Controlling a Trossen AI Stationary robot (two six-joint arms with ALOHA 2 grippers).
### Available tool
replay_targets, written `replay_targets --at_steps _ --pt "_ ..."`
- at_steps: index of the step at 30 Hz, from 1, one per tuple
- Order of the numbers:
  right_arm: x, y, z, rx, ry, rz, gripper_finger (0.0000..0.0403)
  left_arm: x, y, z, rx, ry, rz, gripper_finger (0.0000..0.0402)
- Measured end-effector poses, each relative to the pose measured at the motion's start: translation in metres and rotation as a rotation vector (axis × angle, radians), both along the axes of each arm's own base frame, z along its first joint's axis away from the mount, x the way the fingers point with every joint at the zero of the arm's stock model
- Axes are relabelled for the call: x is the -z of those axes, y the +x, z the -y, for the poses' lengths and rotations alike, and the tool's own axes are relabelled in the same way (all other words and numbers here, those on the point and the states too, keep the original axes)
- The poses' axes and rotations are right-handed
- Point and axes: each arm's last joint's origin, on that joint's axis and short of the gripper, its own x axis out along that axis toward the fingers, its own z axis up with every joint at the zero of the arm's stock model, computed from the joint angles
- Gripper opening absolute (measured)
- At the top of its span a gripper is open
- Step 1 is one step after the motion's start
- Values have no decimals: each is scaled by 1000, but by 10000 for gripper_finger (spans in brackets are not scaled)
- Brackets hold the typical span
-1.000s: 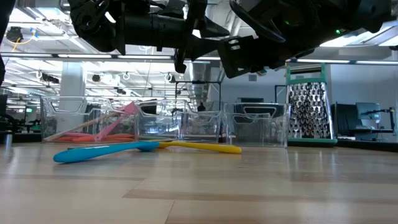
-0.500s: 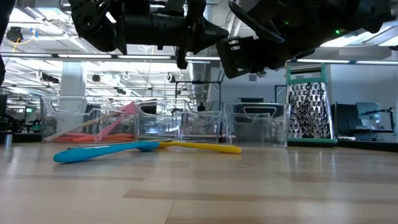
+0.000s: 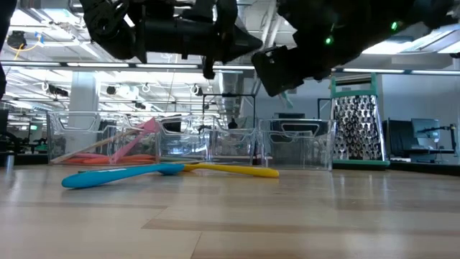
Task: Pick & Place Kitchen Items
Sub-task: Put the white patterned knife into the middle transparent bin
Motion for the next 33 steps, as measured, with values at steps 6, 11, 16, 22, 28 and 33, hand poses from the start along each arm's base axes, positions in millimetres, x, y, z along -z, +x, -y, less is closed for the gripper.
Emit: replay_targets --at_steps 6,11,16,22,28,33 --pt "-28 -13 -4 -64 93 -93 171 -22 -12 -11 20 9 -63 1" --pt "-59 -37 -5 -115 152 -164 185 -51 -34 -25 3 1 -161 1" --pt "-86 -67 -1 -139 248 -202 104 -85 -57 -38 -48 28 -225 1" --pt "-114 -101 -5 -210 311 -228 13 -125 -81 -55 -119 31 -273 0" --pt "-132 -136 -17 -350 413 -262 3 -142 -87 -79 -140 -1 -360 0" --pt "-130 -170 -25 -493 459 -239 1 -138 -72 -104 -111 -4 -455 0"
